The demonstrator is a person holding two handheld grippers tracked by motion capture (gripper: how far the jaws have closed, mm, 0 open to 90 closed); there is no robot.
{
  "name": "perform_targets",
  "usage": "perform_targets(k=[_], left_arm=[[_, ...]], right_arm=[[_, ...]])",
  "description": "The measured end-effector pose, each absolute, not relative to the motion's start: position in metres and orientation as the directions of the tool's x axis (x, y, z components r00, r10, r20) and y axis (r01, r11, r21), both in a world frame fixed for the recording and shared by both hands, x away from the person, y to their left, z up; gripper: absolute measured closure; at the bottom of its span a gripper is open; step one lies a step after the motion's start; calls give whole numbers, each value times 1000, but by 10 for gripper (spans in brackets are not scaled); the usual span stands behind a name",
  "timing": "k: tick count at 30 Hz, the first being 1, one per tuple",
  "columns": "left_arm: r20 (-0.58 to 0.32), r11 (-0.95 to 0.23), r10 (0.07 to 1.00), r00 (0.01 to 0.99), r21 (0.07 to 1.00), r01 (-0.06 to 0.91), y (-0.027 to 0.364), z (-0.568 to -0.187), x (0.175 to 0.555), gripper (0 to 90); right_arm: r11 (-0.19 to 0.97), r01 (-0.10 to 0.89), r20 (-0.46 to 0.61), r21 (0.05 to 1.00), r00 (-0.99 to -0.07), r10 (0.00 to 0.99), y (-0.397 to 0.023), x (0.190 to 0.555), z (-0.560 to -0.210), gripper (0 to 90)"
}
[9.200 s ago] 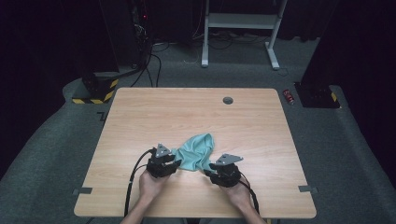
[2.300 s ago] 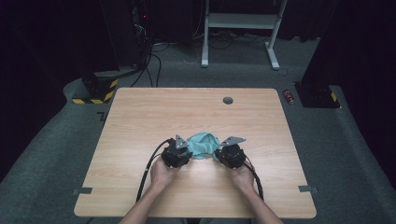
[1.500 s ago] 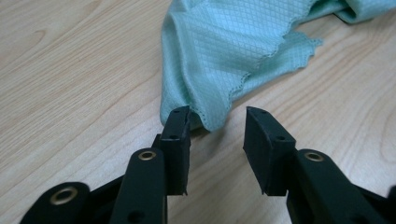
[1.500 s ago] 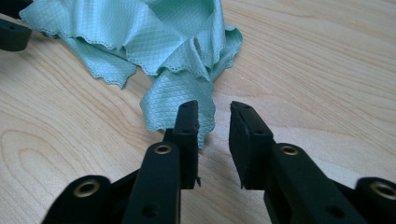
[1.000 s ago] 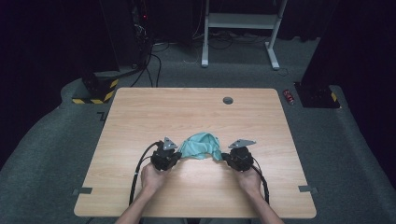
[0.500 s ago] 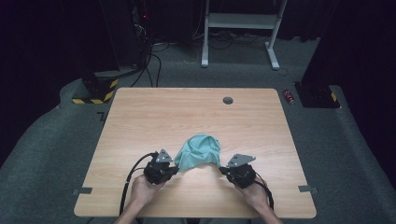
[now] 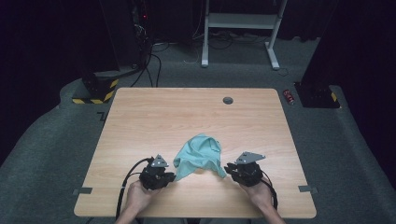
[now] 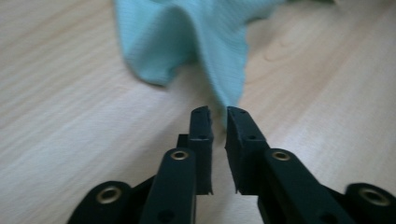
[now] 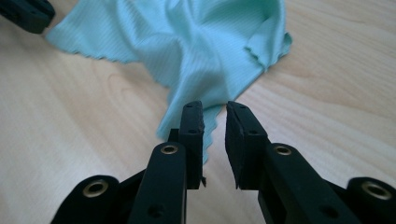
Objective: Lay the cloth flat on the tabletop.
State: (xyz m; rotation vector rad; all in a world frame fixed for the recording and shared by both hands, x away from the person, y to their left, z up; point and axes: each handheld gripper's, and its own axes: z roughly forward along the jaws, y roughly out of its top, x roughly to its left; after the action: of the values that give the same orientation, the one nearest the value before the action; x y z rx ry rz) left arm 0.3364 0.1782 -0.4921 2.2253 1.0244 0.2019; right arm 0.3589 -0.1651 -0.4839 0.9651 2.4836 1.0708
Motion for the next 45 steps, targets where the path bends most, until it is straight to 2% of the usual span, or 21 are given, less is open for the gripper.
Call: perform_targets(k=[5, 9, 14, 18, 22, 31, 33, 35, 39, 45], left_arm=[[-121, -408, 775, 620, 653, 638, 187, -489, 350, 670], [-100, -406, 796, 597, 644, 649, 180, -493, 366, 664], [-93, -408, 806, 584, 628, 662, 168, -503, 379, 677], [-100, -405, 806, 584, 626, 666, 163, -507, 386, 746], [-76, -452, 783, 618, 614, 648, 157, -504, 390, 872], [-11, -455, 781, 625, 676, 580, 166, -469, 399, 874], [-11, -450, 787, 617, 674, 586, 163, -470, 406, 843], [-15, -442, 802, 597, 658, 610, 159, -476, 412, 773], [13, -451, 813, 582, 647, 615, 156, -485, 405, 637], [17, -447, 814, 581, 658, 607, 163, -482, 376, 588]], right_arm=[[465, 515, 39, 720, -699, 714, -150, 376, -489, 708], [468, 522, 15, 713, -678, 735, -136, 386, -493, 669], [463, 554, 39, 692, -669, 742, -127, 394, -498, 662], [489, 571, 38, 659, -675, 737, -123, 398, -506, 728], [533, 543, -6, 650, -697, 718, -120, 397, -509, 884], [525, 500, -30, 689, -704, 710, -139, 384, -488, 893], [545, 495, -53, 677, -705, 707, -138, 385, -488, 889], [560, 502, -68, 659, -702, 709, -134, 387, -493, 878], [549, 536, -51, 642, -684, 728, -132, 392, -500, 779], [502, 528, -27, 685, -671, 741, -142, 384, -491, 705]])
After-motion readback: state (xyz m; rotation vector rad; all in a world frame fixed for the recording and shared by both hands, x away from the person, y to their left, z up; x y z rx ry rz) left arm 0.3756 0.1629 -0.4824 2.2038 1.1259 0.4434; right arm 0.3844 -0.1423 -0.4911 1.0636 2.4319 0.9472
